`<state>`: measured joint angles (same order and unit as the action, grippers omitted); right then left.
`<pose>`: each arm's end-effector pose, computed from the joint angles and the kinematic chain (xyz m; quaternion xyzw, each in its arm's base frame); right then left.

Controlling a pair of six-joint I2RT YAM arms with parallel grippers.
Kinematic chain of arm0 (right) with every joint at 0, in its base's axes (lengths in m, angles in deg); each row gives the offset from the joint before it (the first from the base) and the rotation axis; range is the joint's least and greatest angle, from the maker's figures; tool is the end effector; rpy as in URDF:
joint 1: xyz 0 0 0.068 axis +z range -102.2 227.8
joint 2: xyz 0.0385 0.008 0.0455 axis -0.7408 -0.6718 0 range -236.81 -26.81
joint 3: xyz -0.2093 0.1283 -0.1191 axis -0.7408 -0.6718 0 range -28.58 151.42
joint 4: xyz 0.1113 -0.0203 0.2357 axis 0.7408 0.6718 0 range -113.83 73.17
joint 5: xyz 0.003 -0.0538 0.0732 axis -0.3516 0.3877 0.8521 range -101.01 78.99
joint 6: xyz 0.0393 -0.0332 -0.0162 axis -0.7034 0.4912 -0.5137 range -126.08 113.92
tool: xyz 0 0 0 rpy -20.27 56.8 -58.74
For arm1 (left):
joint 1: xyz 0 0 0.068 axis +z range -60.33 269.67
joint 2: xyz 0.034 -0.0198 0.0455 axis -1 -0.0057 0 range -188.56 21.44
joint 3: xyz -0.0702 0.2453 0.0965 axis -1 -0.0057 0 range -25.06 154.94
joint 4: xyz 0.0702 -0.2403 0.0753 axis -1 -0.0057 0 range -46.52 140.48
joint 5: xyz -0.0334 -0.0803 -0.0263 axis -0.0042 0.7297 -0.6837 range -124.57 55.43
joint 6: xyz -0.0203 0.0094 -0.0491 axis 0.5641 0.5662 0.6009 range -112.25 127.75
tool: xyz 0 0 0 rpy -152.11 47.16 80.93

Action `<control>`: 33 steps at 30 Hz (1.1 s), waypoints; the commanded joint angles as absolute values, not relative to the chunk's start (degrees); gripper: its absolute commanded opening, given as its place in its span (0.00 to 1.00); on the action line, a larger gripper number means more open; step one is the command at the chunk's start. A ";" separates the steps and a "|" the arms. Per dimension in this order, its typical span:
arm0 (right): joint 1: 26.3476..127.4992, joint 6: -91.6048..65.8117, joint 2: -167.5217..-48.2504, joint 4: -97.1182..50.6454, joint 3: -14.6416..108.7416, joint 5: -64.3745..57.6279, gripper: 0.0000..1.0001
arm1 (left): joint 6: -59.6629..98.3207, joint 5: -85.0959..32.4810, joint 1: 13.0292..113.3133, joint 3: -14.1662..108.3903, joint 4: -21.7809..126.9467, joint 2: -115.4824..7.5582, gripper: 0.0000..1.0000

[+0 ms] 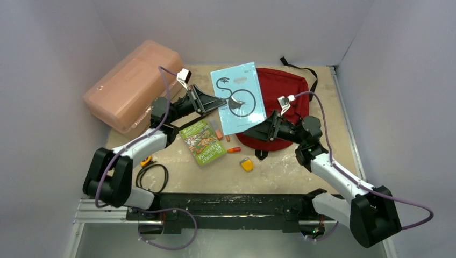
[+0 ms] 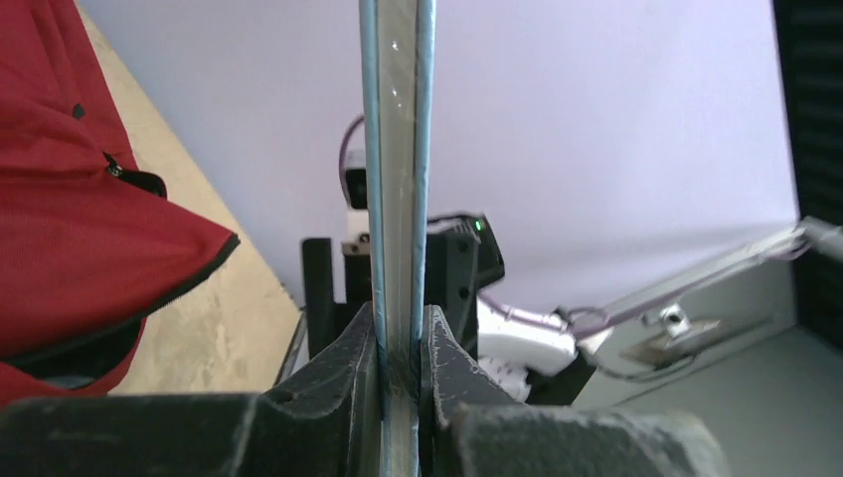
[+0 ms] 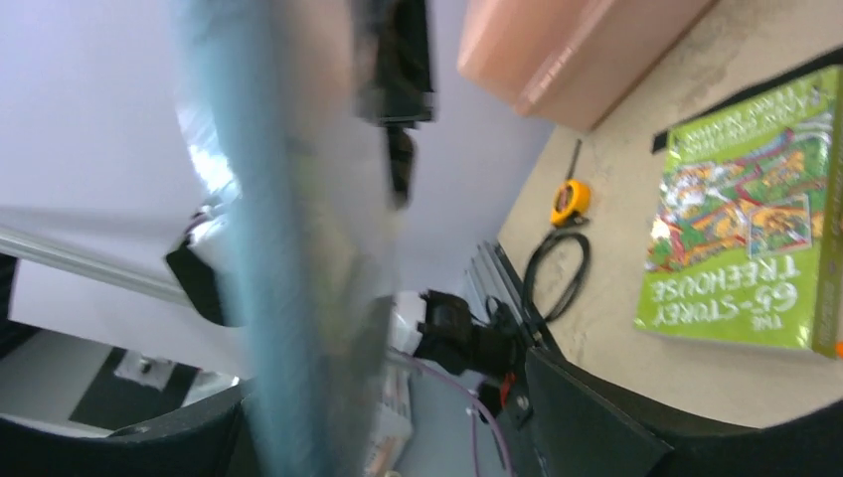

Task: Pack the student bag
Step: Place the book in the student bag.

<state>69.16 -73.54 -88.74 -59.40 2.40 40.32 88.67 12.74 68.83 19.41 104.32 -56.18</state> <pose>0.2065 0.1106 0.2796 -0.0537 0.6870 0.6734 0.2677 0.2646 -0.1287 0.3222 0.0249 0.6162 -0.7285 0.2983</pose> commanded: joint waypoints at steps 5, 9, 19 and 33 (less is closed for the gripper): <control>69.21 -84.57 -81.71 -76.90 -1.60 29.60 0.75 | 101.20 3.97 66.45 22.80 125.96 -61.92 0.00; 69.16 -80.93 -77.94 -70.61 -1.53 24.97 0.73 | 101.36 3.82 66.06 22.43 125.75 -61.91 0.00; 69.09 -75.26 -71.63 -52.01 2.57 17.31 0.00 | 92.27 8.63 61.68 27.15 112.77 -62.17 0.08; 69.57 -46.22 -54.17 29.12 38.95 -48.37 0.00 | 16.66 -25.27 42.26 34.64 69.79 -63.19 0.96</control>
